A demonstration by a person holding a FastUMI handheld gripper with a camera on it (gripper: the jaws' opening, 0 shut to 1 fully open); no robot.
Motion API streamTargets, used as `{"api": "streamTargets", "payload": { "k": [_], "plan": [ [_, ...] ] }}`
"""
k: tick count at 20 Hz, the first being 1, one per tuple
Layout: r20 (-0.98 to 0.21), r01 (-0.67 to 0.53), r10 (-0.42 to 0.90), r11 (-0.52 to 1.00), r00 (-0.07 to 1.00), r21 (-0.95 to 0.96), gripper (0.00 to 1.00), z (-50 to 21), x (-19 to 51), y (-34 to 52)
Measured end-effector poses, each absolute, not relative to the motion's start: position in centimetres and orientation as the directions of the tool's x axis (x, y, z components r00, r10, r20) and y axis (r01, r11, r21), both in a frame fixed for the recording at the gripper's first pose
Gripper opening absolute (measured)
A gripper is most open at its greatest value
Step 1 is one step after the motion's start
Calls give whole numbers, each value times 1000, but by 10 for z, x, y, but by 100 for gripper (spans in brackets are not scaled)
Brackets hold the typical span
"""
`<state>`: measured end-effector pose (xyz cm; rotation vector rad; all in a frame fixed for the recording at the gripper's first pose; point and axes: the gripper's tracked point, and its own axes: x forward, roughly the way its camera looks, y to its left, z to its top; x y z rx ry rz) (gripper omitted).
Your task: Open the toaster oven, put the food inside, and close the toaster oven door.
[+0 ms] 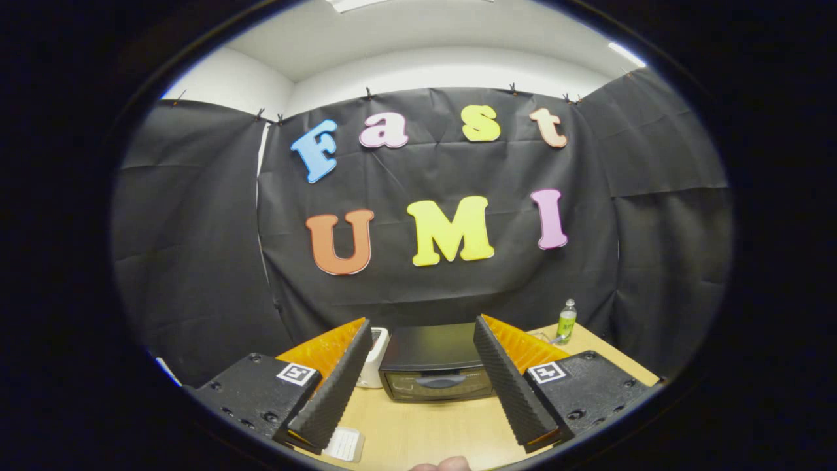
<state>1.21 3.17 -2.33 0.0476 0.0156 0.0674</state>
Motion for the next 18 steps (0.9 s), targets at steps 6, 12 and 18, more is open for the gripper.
{"api": "streamTargets", "payload": {
  "k": [6, 12, 18],
  "plan": [
    [-23, -79, 80, 996, 996, 47, 100, -25, 9, 36],
    [-26, -75, 76, 996, 997, 49, 100, -25, 7, 34],
    [-16, -82, 83, 996, 996, 35, 100, -21, 4, 39]
  ]
}}
